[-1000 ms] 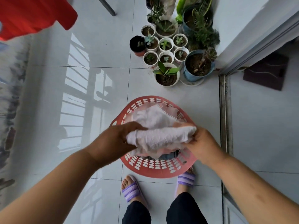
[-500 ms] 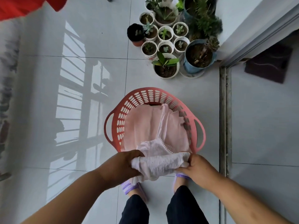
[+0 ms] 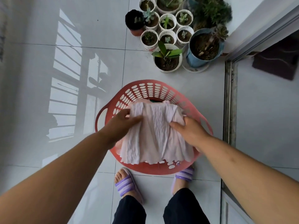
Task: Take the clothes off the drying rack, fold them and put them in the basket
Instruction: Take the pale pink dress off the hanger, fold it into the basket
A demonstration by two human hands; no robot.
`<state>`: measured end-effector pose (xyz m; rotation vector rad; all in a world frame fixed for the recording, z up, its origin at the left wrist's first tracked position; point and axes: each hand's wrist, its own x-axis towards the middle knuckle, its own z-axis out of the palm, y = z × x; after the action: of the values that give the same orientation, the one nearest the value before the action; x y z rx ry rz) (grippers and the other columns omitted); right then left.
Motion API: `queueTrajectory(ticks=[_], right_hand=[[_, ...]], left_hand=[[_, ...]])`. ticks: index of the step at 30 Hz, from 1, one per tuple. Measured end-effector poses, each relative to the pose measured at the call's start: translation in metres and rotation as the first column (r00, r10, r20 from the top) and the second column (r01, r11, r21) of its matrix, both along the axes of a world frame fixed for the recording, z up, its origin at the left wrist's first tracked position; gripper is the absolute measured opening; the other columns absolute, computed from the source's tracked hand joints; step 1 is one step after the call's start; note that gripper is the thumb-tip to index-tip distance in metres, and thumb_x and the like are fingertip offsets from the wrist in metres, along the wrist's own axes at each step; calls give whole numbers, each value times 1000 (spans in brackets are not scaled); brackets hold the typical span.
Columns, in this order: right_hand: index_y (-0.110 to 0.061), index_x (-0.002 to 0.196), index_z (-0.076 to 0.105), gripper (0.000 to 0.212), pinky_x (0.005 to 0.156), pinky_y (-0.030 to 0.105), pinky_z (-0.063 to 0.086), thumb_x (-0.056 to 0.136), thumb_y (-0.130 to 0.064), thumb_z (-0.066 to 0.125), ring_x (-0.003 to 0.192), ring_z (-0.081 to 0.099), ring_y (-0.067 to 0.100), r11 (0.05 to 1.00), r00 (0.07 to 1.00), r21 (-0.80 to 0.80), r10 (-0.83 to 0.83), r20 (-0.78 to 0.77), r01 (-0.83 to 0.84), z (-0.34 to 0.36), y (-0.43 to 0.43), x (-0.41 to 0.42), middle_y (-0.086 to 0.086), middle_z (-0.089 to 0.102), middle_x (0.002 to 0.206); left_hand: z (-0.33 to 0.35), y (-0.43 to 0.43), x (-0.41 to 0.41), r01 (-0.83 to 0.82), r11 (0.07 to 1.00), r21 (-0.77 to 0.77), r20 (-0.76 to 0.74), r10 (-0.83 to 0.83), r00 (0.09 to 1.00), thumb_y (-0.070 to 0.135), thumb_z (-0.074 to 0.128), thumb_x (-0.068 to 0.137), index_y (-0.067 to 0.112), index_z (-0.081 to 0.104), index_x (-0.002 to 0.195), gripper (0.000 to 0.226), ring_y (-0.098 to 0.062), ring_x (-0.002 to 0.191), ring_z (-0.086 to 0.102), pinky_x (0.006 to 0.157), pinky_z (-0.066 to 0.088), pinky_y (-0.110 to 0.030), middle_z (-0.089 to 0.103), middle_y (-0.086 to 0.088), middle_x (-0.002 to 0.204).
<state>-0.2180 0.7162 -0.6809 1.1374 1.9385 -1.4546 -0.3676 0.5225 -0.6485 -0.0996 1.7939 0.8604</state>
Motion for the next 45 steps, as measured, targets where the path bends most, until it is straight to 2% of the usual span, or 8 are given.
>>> queueTrajectory(ticks=[4,10,14,18,20,24,35,45], right_hand=[[-4,135,49,58,87,29,41,94,-43,58,122,55,33,996,995,79,-46,85,40,-38,1,-16,15,58,134],[-12,147,32,58,92,31,40,97,-33,54,127,48,29,980,991,199,-56,123,31,-69,-4,-25,9,46,145],[-24,154,15,65,115,40,25,99,-37,48,145,23,29,870,962,418,201,185,-262,-73,-18,-17,6,20,159],[-34,154,15,63,120,46,12,98,-45,41,150,4,31,683,830,489,524,189,-543,-70,-43,1,6,-1,164],[-39,153,13,64,119,46,10,97,-47,42,150,-4,31,610,734,431,638,232,-666,-71,-54,12,5,-8,164],[-42,150,14,65,119,51,9,94,-46,46,149,-13,32,557,608,243,727,320,-794,-81,-58,23,2,-16,163],[-37,154,9,66,120,49,14,98,-46,41,150,-4,33,575,579,133,729,366,-808,-33,-46,12,5,-9,164],[-33,151,24,58,119,43,19,98,-42,44,150,10,31,651,679,201,673,292,-732,82,-29,8,4,6,164]], left_hand=[[-30,-1,4,-24,998,-53,-4,24,1000,55,80,69,31,39,138,84,-25,113,59,99,49,-51,56,2,131],[-68,-9,19,-89,988,-123,-122,74,990,34,73,84,36,22,147,81,-26,118,56,97,49,-47,51,1,140],[-81,-9,31,119,976,-183,-239,-161,958,36,62,92,45,8,149,79,-27,131,47,101,45,-46,36,4,152],[-88,-19,44,567,719,-401,-376,-694,614,27,44,101,52,-1,148,69,-31,145,24,104,44,-43,-5,4,163],[-94,-25,50,696,548,-465,-289,-837,465,25,42,101,49,-3,149,70,-32,149,7,110,36,-48,-16,1,162],[-105,-35,55,764,410,-498,-10,-884,468,31,44,101,42,-6,151,72,-34,149,2,116,26,-54,-8,-5,163],[-59,-33,56,716,504,-483,-114,-847,520,41,47,99,44,11,151,64,-32,150,-1,118,13,-54,-7,-3,163],[53,-31,28,658,532,-533,-224,-838,497,50,49,94,43,12,151,68,-32,150,5,117,16,-58,0,-3,164]])
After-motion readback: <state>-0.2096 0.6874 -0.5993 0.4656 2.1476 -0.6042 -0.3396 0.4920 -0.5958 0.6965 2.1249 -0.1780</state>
